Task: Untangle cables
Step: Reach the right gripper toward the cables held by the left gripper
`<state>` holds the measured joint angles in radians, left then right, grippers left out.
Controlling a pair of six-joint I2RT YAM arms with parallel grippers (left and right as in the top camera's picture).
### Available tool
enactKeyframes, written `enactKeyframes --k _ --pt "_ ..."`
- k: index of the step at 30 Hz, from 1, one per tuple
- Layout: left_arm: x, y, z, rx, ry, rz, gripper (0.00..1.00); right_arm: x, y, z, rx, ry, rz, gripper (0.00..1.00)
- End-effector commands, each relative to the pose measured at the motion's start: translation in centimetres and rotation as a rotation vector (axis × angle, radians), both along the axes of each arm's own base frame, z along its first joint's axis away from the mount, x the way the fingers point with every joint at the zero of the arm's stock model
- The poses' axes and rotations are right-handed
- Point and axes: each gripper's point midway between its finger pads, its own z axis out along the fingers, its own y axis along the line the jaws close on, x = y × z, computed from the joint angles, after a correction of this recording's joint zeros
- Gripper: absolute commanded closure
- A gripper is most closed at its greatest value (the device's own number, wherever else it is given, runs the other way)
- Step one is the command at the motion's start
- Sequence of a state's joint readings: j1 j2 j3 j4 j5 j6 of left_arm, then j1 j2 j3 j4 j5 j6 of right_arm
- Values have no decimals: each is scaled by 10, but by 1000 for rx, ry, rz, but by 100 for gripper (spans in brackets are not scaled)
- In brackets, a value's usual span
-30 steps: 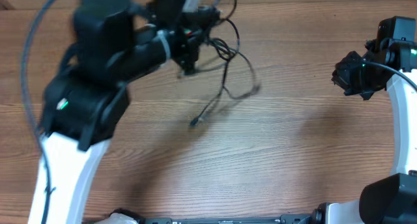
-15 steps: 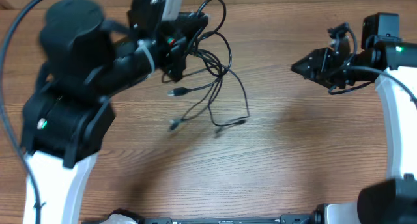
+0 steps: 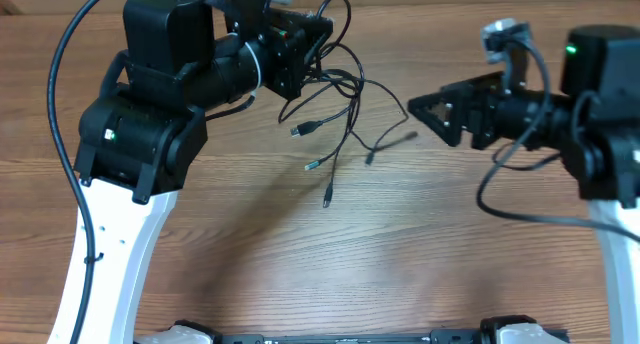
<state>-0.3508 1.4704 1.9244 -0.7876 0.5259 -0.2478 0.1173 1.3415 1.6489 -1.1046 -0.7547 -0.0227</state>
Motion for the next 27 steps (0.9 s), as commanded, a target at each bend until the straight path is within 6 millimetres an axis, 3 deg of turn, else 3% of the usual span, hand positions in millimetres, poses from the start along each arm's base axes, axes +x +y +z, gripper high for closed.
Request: enactKeyframes --k 1,9,17,23,27 --pt "-15 -5 10 -48 15 -64 96 7 18 -8 -1 2 58 28" --pt "-25 -11 8 -67 58 -120 96 15 65 -30 -44 -55 232 28" --pt "-28 -12 8 -78 68 -131 96 19 83 -44 -102 -103 285 32" --pt "-35 -16 9 -91 82 -179 96 35 89 -25 -71 -217 272 55" --pt "-36 -15 5 -86 99 -178 96 39 91 -18 -61 -255 270 85"
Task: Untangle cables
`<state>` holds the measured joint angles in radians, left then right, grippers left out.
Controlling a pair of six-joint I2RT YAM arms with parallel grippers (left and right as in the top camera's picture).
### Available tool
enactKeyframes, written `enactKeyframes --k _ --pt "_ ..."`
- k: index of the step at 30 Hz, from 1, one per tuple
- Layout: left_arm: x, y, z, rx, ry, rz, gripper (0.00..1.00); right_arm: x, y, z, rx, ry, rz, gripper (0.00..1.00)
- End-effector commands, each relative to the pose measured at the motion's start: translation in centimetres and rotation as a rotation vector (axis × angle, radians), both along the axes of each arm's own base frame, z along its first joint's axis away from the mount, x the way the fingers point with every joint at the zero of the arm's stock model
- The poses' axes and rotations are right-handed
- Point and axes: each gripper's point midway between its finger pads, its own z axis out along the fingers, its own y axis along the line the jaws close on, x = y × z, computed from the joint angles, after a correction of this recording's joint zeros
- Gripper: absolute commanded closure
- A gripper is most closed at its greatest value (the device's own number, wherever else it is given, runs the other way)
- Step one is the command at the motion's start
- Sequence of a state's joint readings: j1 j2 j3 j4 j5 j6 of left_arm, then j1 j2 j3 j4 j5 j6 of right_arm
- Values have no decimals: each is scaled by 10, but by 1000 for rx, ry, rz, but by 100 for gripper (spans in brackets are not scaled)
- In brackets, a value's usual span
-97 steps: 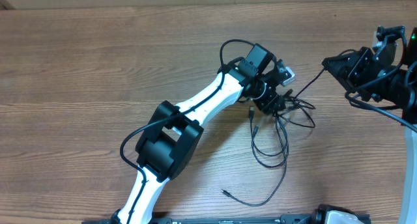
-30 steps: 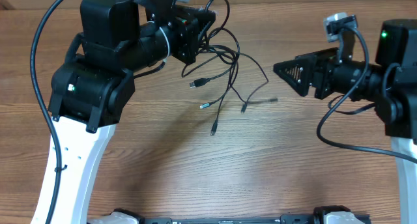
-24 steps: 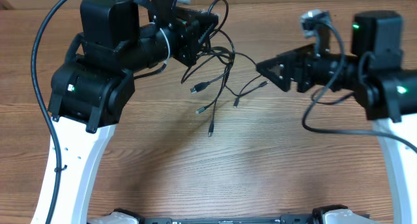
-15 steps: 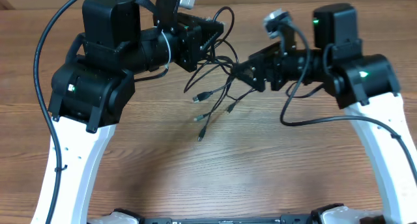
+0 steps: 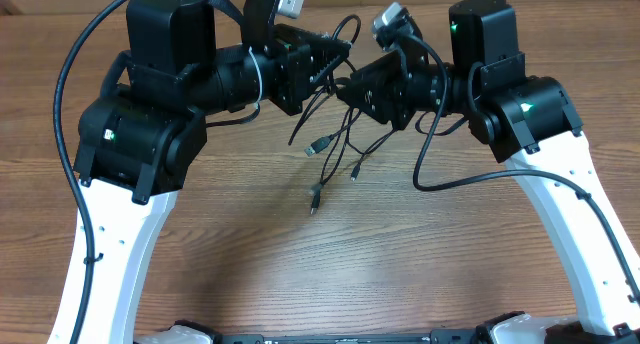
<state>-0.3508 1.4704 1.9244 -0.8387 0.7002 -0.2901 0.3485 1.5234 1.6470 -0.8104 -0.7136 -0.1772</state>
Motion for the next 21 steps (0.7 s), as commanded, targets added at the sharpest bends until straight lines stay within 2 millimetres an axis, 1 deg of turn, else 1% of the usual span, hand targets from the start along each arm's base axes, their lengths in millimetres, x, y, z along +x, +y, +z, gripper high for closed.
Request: enactKeyframes --k 1,2,4,6,8,11,15,17,18,19,21 --pt "-8 3 8 -23 1 -16 96 0 1 2 0 -13 1 94" --pt "-5 7 7 -17 6 1 96 0 0 0 -4 -5 -1 96" --pt "1 16 5 -12 11 31 96 0 -4 -4 -13 24 -19 96" --pt "9 29 3 -9 19 72 96 7 -16 -11 -22 102 -118 96" --pt "17 44 1 -7 30 117 96 17 -34 -18 -24 184 -240 96" --pt "27 68 -4 4 51 184 96 30 -66 -28 -18 295 -421 96" --pt "35 98 -15 39 68 253 96 44 -118 -45 -18 439 -711 96" --pt "38 115 -23 73 82 301 96 46 -145 -55 -18 506 -852 96" --pt "41 123 -27 93 90 334 96 46 -155 -58 -21 526 -902 96" --pt "43 134 -33 119 103 379 96 45 -171 -64 -28 557 -986 96" --pt "48 154 -43 176 117 460 96 43 -192 -70 -40 590 -1075 96"
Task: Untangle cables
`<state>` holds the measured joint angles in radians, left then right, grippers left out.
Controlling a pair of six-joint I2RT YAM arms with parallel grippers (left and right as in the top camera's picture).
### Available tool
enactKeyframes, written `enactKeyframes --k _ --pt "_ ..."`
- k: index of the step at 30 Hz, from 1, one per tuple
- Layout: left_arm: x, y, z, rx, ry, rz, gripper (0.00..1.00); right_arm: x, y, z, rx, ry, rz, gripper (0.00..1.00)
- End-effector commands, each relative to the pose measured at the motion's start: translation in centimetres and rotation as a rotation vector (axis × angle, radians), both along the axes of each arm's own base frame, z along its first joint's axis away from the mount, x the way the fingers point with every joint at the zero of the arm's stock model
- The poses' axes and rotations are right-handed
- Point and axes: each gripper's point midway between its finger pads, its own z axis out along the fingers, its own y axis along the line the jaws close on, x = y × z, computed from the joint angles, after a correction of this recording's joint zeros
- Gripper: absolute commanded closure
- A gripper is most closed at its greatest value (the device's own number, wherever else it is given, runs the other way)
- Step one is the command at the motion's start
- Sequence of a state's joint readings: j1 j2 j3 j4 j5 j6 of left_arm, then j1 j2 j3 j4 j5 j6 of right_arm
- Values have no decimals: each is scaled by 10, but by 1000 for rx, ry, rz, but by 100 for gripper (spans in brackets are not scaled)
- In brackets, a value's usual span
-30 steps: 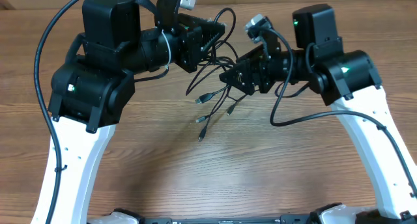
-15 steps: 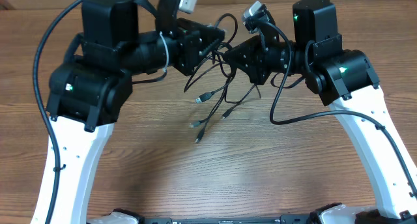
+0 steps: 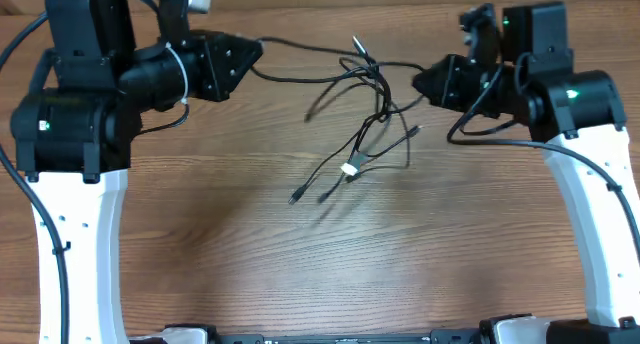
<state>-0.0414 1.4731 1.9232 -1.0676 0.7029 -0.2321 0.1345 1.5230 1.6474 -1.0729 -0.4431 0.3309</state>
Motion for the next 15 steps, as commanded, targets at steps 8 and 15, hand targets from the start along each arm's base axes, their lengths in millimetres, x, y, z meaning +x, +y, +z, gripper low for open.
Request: enactKeyframes --k 8,15 --pt "18 119 -29 372 21 440 96 -10 -152 -32 -187 202 -585 96" --pt "16 100 -29 352 7 344 96 -11 -102 -18 -60 105 -197 96"
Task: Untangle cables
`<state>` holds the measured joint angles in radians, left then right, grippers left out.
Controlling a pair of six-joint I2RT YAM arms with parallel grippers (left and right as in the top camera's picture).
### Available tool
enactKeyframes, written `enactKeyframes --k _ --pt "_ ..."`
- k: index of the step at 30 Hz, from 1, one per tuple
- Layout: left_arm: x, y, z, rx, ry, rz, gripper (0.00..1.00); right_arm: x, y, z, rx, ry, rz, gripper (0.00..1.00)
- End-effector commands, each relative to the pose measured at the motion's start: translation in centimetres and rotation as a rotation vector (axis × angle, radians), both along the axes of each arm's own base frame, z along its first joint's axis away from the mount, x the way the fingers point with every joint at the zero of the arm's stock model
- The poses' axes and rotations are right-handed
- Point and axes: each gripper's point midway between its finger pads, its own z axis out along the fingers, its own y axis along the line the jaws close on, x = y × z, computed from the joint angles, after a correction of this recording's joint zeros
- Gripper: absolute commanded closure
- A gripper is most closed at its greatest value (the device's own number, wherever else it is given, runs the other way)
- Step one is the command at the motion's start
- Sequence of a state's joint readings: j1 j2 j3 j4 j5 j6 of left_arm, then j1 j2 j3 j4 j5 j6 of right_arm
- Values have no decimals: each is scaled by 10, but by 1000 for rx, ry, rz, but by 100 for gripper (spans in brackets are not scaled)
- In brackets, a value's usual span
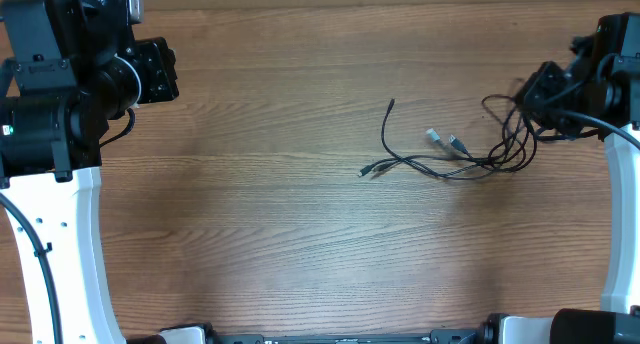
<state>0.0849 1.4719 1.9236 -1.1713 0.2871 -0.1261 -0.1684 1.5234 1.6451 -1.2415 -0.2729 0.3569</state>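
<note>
A tangle of thin black cables (470,162) lies right of the table's middle. Its loops bunch up at the right, directly under my right gripper (527,96), which looks shut on the bundle's top strands. Loose plug ends (443,140) fan out to the left. One strand curls up to a tip (391,103) and another ends at a small plug (366,171). My left gripper (172,70) hangs far off at the upper left. No cable is visible in it, and its fingers point toward the cables but are too foreshortened to read.
The wooden tabletop (300,244) spans the whole view. The white left arm link (60,244) stands along the left edge and the right arm link (620,234) along the right edge. Arm bases sit at the bottom edge.
The left gripper has drawn back to the far left with no cable in it. The right gripper has moved right, and the tangle now lies beside it instead of stretched between both.
First the left gripper held the tangle up while the right one was open, apart at the right. Then both met at the bundle. After that they stood apart with cables stretched between them. Now only the right one has the bundle.
</note>
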Motion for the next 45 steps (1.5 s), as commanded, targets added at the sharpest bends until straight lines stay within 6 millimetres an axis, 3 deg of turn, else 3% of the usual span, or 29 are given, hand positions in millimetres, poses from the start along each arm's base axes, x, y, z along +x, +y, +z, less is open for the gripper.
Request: enactKeyframes --k 1,6,9,12,14,16,19,22,29,39,45 --pt "-4 -15 9 19 -39 -82 96 -2 48 15 79 -84 258 96" --pt "-4 -37 8 -25 -32 -162 96 -14 129 29 154 -141 523 96" --pt "-4 -47 6 -65 -24 -209 96 -28 180 60 198 -243 710 96" --pt "-10 -71 11 -131 -44 -360 96 -31 197 97 188 -341 756 96" --pt "-18 -92 16 -169 -76 -504 94 -21 186 117 174 -345 601 96" --pt "-23 -105 17 -186 -89 -588 84 -3 160 121 130 -318 350 96" --pt "-23 -115 13 -185 -77 -620 68 5 153 119 116 -317 283 96" --pt "-27 -135 7 -166 -74 -698 61 4 158 108 139 -262 288 96" --pt "-30 -150 -6 -158 -31 -740 54 3 155 90 194 -147 176 96" --pt "-33 -157 -55 -193 205 -728 55 7 153 79 184 -124 151 96" --pt "-30 -163 -60 -193 210 -746 55 4 152 57 174 -63 147 96"
